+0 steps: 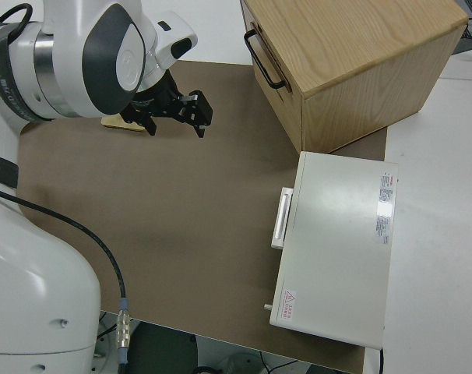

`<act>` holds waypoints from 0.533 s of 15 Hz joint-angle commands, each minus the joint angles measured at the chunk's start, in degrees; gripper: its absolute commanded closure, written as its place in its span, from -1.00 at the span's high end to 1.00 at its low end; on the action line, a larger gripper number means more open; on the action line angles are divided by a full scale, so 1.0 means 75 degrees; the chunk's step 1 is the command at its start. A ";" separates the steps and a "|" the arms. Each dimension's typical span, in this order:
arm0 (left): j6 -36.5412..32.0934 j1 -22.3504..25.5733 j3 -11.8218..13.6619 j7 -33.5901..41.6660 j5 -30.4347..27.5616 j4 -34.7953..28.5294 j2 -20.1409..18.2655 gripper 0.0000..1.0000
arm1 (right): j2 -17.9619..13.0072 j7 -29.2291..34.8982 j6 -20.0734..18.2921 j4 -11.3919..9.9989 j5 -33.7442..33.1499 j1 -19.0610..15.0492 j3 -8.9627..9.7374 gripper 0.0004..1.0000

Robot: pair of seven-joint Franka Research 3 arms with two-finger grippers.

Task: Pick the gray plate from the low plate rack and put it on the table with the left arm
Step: 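Lift the gray plate out of the rack with the left gripper, then lower the gray plate flat onto the table beside the rack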

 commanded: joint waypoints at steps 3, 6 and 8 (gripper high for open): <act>0.0323 -0.0102 -0.0070 0.0139 -0.0352 -0.0136 0.0283 -0.93 | -0.0017 0.0071 -0.0119 0.0056 0.0145 -0.0191 0.0137 0.98; 0.0499 -0.0102 -0.0175 0.0210 -0.0447 -0.0275 0.0494 -0.93 | -0.0017 0.0071 -0.0119 0.0056 0.0145 -0.0191 0.0137 0.98; 0.0744 -0.0102 -0.0246 0.0234 -0.0435 -0.0381 0.0611 -0.93 | -0.0017 0.0071 -0.0119 0.0056 0.0145 -0.0191 0.0137 0.98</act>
